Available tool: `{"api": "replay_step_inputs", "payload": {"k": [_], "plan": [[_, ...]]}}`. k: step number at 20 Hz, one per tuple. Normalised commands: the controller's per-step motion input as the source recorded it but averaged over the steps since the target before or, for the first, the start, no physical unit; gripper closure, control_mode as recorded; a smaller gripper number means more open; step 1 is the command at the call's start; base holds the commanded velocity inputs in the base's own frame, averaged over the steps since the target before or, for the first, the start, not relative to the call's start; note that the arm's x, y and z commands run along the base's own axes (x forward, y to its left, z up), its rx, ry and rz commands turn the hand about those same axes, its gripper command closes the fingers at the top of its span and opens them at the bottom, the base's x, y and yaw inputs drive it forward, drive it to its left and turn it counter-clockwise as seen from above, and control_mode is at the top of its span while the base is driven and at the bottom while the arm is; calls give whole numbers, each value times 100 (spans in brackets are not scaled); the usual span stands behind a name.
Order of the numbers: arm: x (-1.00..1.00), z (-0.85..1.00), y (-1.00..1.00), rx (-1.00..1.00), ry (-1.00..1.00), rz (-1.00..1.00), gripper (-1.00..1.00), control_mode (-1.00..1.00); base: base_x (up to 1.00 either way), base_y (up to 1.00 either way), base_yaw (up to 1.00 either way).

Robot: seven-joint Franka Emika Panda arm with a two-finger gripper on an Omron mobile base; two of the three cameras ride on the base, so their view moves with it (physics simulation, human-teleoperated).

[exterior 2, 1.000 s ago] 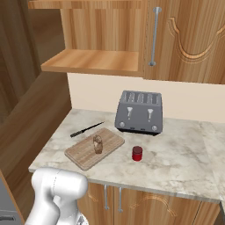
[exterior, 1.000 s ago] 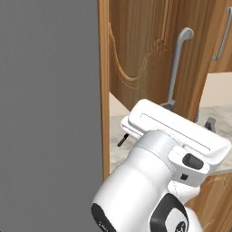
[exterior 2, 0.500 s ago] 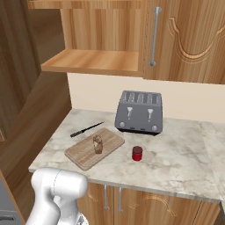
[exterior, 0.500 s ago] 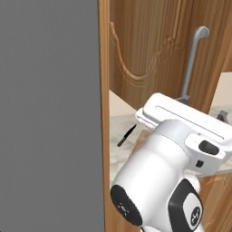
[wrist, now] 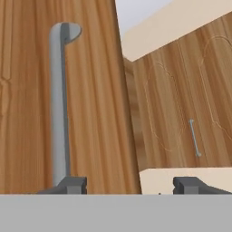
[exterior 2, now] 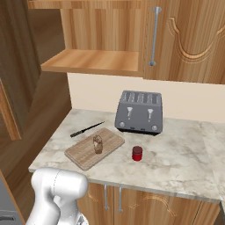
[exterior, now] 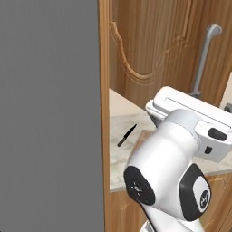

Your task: Pick the bread, place it on the cutting board, pick the jam, place it on the counter, and close the cabinet.

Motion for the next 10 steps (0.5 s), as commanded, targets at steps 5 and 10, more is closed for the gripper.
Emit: {"api": "replay_step_inputs", "payload": {"k": [5,10], "plan": [[53,0,-20,0,0,0,-100,-100,0,0,0],[55,0,-13,0,0,0,-100,-100,0,0,0]]}}
